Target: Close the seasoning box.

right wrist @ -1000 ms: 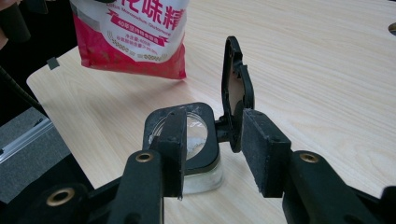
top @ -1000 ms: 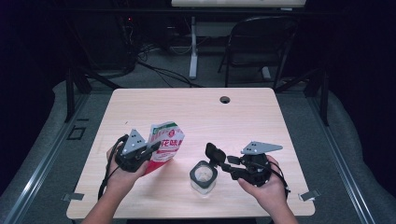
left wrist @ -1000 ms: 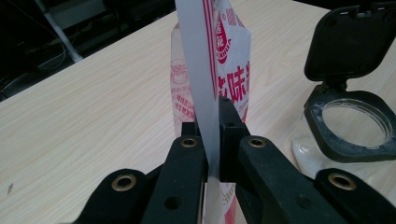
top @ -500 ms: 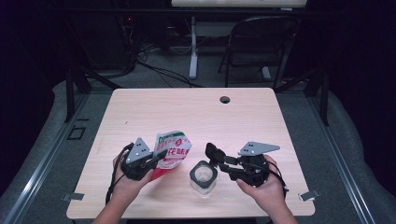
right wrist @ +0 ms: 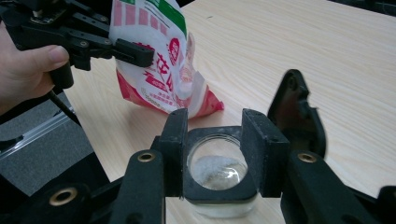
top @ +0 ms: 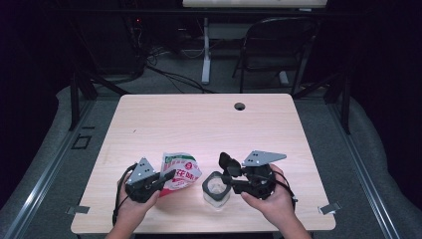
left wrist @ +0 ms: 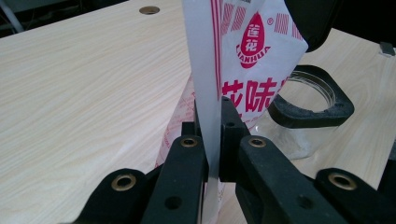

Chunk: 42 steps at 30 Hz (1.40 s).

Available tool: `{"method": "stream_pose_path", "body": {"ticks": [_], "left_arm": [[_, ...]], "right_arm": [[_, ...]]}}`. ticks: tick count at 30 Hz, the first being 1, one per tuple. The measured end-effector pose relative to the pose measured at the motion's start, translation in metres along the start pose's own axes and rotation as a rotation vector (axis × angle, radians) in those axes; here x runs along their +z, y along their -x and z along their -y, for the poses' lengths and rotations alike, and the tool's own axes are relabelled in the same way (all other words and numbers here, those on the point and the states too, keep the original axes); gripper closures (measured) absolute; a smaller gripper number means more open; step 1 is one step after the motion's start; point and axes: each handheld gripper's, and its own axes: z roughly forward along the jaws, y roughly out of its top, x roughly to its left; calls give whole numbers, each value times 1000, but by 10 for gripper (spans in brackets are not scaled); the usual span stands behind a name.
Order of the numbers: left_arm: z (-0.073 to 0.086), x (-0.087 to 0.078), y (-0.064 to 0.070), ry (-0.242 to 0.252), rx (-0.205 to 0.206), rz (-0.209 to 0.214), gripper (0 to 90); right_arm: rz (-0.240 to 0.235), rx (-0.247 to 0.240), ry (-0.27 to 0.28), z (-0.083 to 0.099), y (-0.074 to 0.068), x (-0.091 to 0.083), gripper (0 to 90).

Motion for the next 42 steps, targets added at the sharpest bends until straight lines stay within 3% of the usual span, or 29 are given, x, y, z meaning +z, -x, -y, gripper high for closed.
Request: {"method": "stream_pose_path", "body": {"ticks": [13,20,30,33,42], "left_arm": [[14,6,0,-7,-44,42,900],[22,6,-4,4,-95,59,900],[24,6,-2,11,-102,59,900],[25,5,-1,12,-108,65,900],[25,5,0,4,-103,69,900]], "right_arm": [[-56,-34,-64,-6,-12,37,608],[-82,-54,-101,-4,-19,63,613],[-113,-67,-127,-2,-27,83,615],[-115,-91,-138,-2,-32,87,682],[-111,-98,-169,-4,-34,99,699]]}}
